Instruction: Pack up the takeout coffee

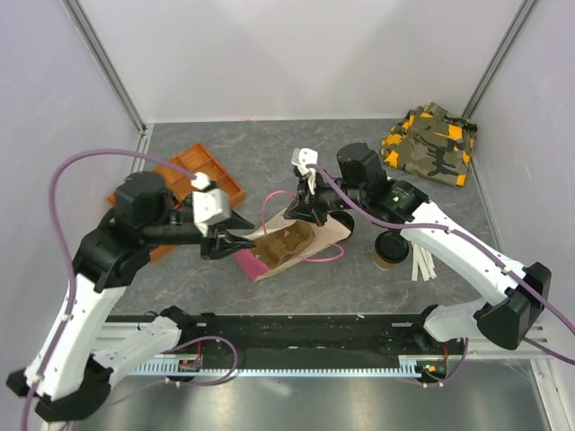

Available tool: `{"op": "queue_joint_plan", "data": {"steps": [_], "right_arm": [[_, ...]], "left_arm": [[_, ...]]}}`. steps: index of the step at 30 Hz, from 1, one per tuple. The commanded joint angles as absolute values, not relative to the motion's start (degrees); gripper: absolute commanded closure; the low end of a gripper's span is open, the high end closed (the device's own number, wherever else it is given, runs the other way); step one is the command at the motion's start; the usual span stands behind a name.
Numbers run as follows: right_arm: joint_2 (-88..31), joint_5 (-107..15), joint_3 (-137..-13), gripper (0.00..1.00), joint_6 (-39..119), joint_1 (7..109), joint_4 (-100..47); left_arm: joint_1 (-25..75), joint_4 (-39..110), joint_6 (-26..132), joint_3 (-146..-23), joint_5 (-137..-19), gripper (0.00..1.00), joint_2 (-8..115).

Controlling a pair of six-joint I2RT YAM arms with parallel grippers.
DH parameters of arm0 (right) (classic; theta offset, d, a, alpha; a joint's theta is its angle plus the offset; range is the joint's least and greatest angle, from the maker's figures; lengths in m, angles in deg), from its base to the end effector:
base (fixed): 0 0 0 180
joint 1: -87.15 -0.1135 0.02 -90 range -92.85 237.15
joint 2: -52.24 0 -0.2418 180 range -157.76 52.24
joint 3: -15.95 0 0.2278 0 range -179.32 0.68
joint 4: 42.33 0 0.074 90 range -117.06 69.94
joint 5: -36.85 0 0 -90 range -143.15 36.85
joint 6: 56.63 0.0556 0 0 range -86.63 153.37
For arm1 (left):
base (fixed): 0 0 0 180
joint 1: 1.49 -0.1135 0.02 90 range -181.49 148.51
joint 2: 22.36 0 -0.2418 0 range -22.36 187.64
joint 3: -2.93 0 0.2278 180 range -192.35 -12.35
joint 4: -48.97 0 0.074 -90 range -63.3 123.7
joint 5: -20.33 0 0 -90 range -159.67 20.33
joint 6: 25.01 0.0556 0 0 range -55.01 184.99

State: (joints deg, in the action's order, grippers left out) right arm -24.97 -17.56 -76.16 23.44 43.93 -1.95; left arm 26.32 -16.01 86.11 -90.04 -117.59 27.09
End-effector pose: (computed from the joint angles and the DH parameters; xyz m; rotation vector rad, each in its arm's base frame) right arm 0.1923 0.2251 0.3566 -1.2727 1.6273 0.9887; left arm 0.0971 -0.0979 0.4134 1.2630 1.4370 -0.8851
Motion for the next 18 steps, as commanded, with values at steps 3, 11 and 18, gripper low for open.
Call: {"op": "queue_joint_plan", "data": {"steps": [3, 11, 18], "right_arm": [[-29.31, -22.74, -80.53, 1.0, 35.73, 43.91, -4.21], [-31.16, -23.54, -84.31, 1.0, 43.12, 43.91, -2.19], [-35.73, -22.3, -88.88, 1.0, 48.13, 44.09, -0.08]], "left_arm": [[41.3, -19.12, 89.86, -92.32, -98.86, 0.63, 33.61], [46.15, -17.63, 89.95, -96.46, -81.81, 0.8, 42.06], [46.76, -18.33, 93.99, -94.09, -77.31, 0.83, 44.08]]}}
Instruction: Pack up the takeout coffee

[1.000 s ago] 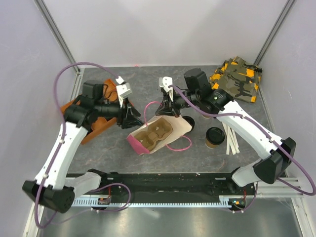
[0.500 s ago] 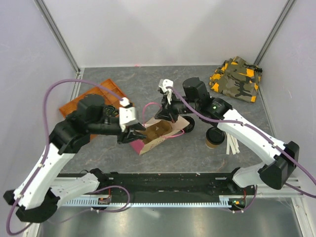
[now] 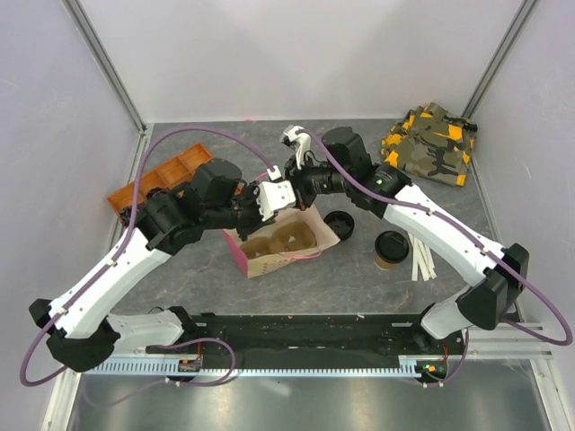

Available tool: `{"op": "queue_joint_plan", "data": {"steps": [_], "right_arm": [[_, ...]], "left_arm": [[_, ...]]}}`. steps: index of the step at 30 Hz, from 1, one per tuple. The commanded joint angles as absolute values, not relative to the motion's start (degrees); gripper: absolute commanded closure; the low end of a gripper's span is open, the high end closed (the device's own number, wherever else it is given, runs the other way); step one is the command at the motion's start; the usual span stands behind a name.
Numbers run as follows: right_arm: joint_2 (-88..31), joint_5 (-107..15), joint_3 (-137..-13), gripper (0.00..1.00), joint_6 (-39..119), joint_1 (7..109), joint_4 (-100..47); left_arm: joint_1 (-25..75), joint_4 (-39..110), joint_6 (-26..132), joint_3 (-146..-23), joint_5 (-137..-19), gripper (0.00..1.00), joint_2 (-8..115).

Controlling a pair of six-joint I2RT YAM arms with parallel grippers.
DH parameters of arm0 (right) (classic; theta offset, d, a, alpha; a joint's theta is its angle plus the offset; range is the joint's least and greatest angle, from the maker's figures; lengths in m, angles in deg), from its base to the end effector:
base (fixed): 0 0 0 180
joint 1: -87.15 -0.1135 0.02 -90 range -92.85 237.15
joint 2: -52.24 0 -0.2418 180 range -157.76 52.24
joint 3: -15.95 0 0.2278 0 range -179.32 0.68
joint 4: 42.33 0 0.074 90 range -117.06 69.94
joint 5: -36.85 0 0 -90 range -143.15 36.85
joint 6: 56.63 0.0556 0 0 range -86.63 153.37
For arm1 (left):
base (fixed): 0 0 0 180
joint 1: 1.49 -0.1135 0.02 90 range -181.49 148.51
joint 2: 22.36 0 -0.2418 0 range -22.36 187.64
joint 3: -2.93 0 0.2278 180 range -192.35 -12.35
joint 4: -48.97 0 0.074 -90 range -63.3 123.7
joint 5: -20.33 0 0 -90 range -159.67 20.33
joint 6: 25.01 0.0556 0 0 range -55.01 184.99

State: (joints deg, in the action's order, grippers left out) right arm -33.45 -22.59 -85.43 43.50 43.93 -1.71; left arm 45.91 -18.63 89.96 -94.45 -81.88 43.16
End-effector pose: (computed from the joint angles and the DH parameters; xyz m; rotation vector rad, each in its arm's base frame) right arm 0.2223 0.2477 0.3648 -0.9455 1.9022 1.1102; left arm 0.1385 -0.1680 0.3788 1.4036 1.7135 -0.4524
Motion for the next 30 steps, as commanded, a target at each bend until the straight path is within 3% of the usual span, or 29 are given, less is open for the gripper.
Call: {"op": "queue_joint_plan", "data": {"steps": [1, 14, 30], "right_arm": [[-36.17, -22.04, -88.8, 1.0, 49.96, 44.17, 0.01], [-38.55, -10.09, -88.54, 1.0, 53.06, 47.78, -5.17], [-34.68, -10.53, -86.43, 1.0, 50.51, 47.78, -5.52]], "left_arm": [[47.02, -18.24, 94.25, -93.65, -77.31, 0.83, 44.61], [45.8, -18.24, 99.61, -85.56, -85.39, 0.85, 44.62], [44.04, -26.85, 106.03, -83.1, -85.58, 0.87, 47.95]]}}
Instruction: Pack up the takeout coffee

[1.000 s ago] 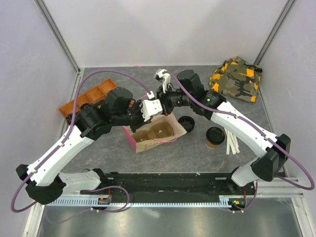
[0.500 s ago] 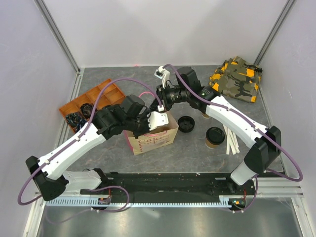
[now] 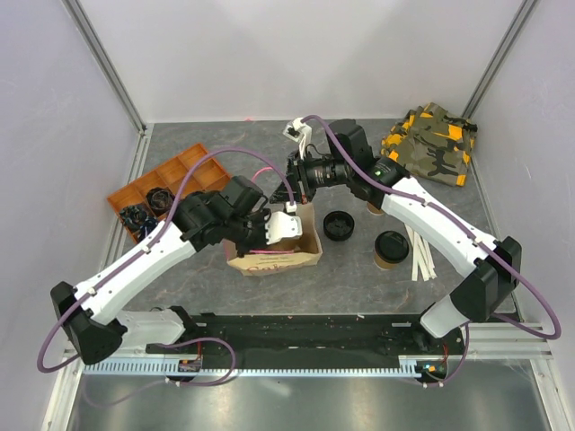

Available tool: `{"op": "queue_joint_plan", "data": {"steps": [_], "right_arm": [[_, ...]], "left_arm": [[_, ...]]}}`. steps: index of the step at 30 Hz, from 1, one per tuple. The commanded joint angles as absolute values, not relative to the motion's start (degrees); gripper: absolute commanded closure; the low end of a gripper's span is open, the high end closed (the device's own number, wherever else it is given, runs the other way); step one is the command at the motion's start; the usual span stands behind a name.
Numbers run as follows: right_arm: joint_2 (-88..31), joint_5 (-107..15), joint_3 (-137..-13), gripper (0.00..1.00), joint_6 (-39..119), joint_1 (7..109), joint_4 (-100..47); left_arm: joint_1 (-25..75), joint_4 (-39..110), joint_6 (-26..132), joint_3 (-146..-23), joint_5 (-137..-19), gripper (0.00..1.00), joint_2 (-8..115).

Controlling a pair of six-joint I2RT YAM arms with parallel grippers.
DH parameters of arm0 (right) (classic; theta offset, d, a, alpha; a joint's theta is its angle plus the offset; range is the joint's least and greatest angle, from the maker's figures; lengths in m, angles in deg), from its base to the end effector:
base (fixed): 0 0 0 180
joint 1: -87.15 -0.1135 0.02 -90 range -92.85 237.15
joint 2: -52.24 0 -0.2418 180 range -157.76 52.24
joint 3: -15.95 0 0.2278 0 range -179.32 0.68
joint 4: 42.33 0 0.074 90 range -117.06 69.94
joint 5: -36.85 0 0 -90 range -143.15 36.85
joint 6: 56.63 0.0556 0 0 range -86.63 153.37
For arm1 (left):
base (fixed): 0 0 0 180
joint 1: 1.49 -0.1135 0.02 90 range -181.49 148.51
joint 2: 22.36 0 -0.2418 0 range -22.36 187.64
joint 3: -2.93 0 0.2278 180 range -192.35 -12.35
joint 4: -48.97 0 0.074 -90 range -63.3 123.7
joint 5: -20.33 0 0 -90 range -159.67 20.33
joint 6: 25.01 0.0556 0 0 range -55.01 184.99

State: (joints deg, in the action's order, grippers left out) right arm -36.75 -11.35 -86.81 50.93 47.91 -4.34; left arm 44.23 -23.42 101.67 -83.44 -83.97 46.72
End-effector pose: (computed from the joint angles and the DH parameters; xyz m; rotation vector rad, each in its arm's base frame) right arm 0.2417 0.2452 0.3621 -0.8950 1.9448 1.3374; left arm 0.1468 -0.1702 0.3022 1.7407 1.8370 -0.3789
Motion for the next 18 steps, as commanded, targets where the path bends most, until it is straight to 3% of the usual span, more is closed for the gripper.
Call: {"op": "queue_joint_plan", "data": {"steps": [1, 8, 18], "right_arm": [[-34.59, -10.44, -86.34, 1.0, 50.42, 47.87, -5.61], [-33.72, -10.09, -85.46, 1.0, 50.6, 47.78, -5.79], [-32.48, -10.96, -84.4, 1.0, 48.66, 47.78, -6.23]], "left_arm": [[44.04, -27.12, 106.81, -82.92, -85.32, 0.87, 48.91], [44.04, -23.0, 106.12, -81.69, -79.62, 0.8, 50.24], [43.42, -14.11, 101.73, -82.83, -84.61, 0.78, 41.19]]}}
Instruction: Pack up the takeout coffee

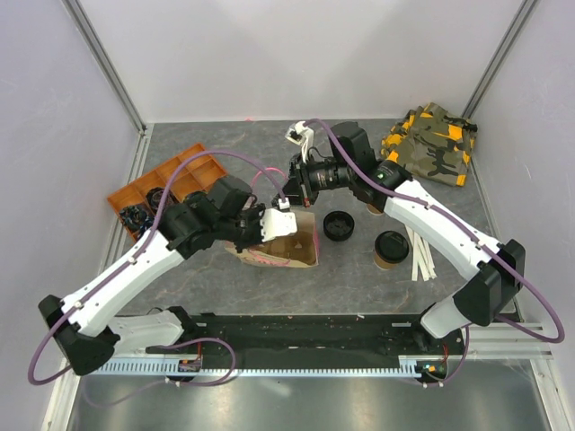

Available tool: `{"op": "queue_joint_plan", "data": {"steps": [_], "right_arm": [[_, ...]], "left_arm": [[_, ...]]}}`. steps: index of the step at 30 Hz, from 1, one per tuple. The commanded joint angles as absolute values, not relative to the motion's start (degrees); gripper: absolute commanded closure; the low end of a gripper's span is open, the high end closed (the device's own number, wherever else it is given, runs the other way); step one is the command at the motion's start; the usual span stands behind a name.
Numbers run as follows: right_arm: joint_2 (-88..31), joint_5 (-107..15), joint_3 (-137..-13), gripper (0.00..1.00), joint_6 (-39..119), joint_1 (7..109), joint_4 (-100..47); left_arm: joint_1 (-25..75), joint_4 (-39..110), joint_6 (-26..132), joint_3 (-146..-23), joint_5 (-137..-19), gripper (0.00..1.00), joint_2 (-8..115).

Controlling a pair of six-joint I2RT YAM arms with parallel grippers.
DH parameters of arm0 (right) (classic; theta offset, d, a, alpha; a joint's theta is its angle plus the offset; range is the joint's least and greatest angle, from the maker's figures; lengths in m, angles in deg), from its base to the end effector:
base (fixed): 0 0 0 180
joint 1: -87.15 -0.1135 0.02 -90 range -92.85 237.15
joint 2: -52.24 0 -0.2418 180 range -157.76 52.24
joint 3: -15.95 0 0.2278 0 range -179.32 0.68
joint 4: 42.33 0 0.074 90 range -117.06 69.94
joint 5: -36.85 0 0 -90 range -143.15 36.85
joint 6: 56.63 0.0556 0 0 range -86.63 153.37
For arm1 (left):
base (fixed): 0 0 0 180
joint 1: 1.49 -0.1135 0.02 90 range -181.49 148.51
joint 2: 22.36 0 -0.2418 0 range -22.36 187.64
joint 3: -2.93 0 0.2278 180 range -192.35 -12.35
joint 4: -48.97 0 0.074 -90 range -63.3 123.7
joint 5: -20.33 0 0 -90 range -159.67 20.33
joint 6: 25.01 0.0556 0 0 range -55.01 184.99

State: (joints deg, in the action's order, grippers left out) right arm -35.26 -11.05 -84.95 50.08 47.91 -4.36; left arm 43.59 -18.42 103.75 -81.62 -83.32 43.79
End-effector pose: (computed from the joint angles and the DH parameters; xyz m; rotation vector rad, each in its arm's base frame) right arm 0.2366 0.2413 0.3599 -0.9109 1.9400 1.3341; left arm 0.1477 -0.1667 0.3099 1.6969 1.7278 -0.3390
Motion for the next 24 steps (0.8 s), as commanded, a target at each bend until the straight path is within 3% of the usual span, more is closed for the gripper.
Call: {"op": "queue_joint_plan", "data": {"steps": [1, 14, 24], "right_arm": [[-32.4, -10.53, -84.23, 1.0, 48.58, 47.78, -6.23], [-32.31, -6.49, -83.52, 1.0, 48.22, 47.69, -7.19], [-32.22, -4.2, -82.64, 1.0, 51.12, 47.78, -9.13]], "left_arm": [[43.42, -14.02, 101.29, -83.01, -83.91, 0.78, 41.18], [43.34, -10.86, 108.93, -81.08, -86.8, 0.87, 42.06], [43.86, -3.39, 116.31, -70.98, -84.26, 0.97, 39.43]]}}
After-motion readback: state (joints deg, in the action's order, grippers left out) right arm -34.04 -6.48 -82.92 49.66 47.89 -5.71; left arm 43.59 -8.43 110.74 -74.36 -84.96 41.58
